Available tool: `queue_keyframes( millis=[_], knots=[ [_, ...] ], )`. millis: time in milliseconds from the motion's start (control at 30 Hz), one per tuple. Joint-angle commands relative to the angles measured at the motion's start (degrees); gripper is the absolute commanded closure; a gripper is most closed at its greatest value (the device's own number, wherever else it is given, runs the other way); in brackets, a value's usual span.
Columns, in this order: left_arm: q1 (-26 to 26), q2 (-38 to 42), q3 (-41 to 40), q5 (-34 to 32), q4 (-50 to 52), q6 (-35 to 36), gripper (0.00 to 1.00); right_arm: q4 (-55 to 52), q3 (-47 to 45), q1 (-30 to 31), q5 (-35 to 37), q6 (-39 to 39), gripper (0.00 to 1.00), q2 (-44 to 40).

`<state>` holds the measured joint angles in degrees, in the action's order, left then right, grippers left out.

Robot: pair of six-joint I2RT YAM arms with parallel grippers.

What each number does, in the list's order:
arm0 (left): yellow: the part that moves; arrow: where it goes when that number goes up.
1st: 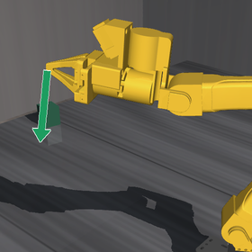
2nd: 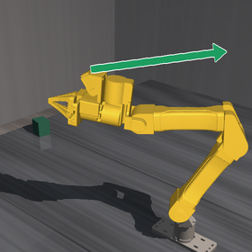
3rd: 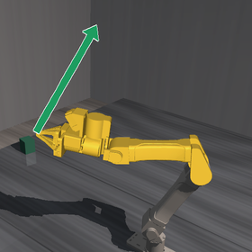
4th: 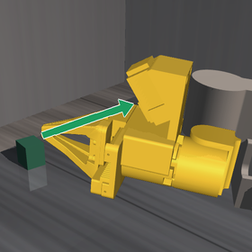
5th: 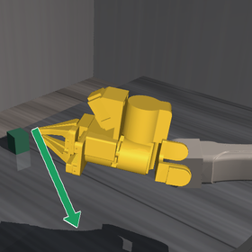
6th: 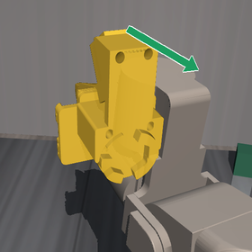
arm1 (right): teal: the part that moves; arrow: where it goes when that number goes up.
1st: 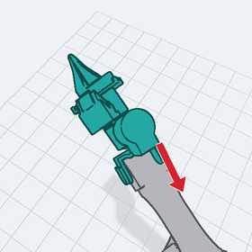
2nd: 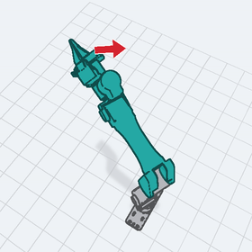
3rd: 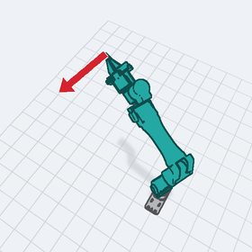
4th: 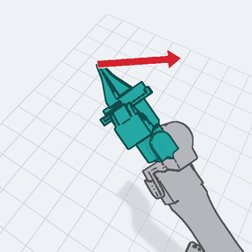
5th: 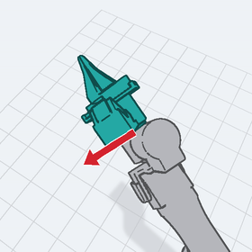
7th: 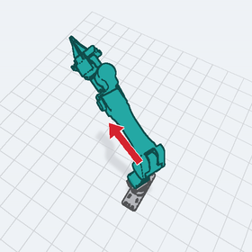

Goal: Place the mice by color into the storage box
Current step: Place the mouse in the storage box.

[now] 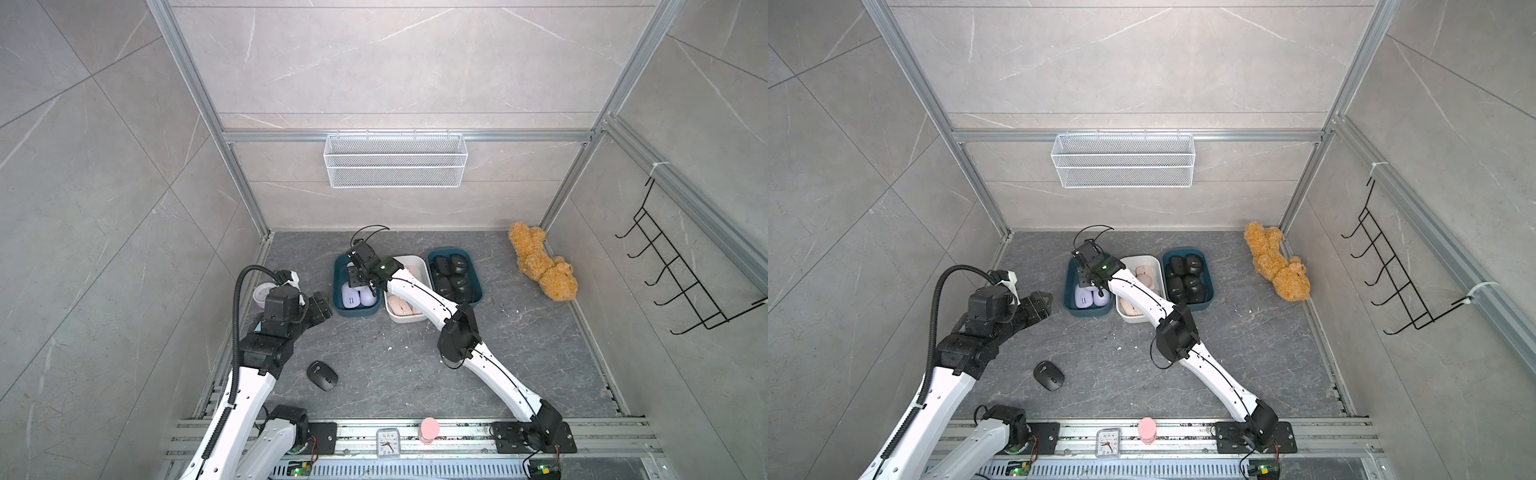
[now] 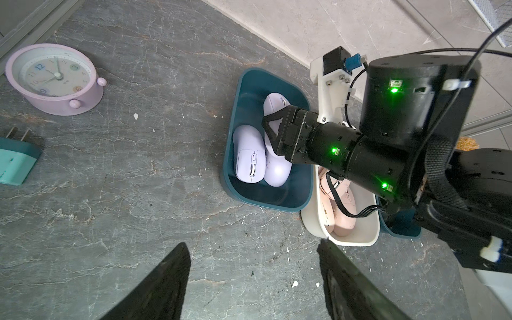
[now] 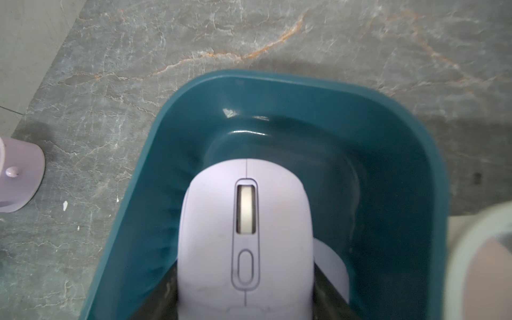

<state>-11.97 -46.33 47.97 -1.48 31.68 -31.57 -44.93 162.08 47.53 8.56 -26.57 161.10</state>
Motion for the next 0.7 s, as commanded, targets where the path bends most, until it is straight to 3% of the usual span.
queue_keyframes(
  millis=[0, 333, 667],
  knots=[
    [0.01, 0.34, 0.02, -0.33, -0.97, -0.65, 0.25, 0.63, -0.27, -0.15, -0.99, -1.47, 0.49, 1.94],
    [0.01, 0.01, -0.2, -0.2, -1.13, -0.86, 0.25, 0.72, -0.36, -0.19, -2.42, -2.1, 0.37, 1.52],
    [0.02, 0.25, -0.41, -0.02, -1.24, -1.25, 0.25, -0.55, 0.49, -0.11, -3.53, -1.28, 0.35, -1.27]
  ],
)
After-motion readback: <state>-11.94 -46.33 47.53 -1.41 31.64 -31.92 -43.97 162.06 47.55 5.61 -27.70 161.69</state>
